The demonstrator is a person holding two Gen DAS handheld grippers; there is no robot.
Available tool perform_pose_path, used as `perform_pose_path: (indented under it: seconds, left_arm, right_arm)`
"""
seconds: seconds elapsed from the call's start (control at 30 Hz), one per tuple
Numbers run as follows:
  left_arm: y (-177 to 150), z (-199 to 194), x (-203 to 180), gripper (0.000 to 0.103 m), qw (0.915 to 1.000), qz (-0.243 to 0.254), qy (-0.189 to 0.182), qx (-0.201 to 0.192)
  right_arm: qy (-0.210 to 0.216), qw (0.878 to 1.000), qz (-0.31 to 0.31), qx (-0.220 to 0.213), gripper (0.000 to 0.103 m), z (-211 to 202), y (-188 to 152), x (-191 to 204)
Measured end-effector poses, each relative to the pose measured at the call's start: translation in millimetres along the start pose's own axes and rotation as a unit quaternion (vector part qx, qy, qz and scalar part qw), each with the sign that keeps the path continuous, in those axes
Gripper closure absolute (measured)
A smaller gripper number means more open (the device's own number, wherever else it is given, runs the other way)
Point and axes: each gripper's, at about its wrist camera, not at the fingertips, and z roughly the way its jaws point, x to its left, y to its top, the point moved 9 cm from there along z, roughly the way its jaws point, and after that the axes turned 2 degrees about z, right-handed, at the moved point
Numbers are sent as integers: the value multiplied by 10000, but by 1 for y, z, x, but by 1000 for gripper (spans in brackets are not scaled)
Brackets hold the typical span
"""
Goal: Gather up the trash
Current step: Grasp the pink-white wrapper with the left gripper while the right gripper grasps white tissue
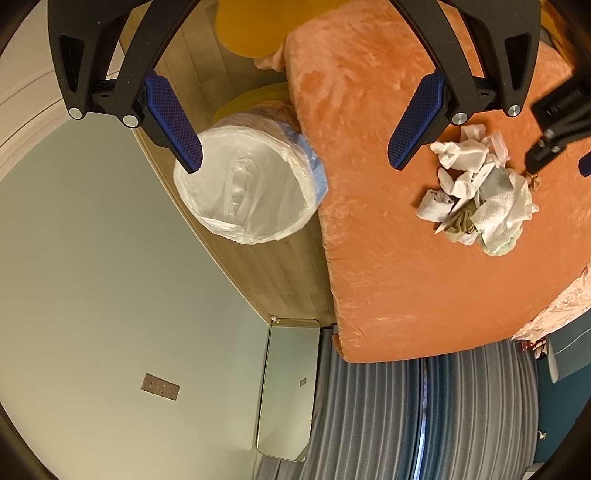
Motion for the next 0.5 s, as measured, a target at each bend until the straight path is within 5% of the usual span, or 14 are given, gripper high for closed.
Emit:
perform_pose_path:
  seconds: [0.23, 0.5]
  left_arm:
    - [-3, 37, 62, 7, 9992, -301, 209, 149]
    - [-30, 78, 104, 7, 9961, -562, 272, 629]
  right_arm:
    - [115, 9997, -151, 135, 7, 28, -4, 40]
    - [711, 9957, -274, 525, 7, 66, -23, 104]
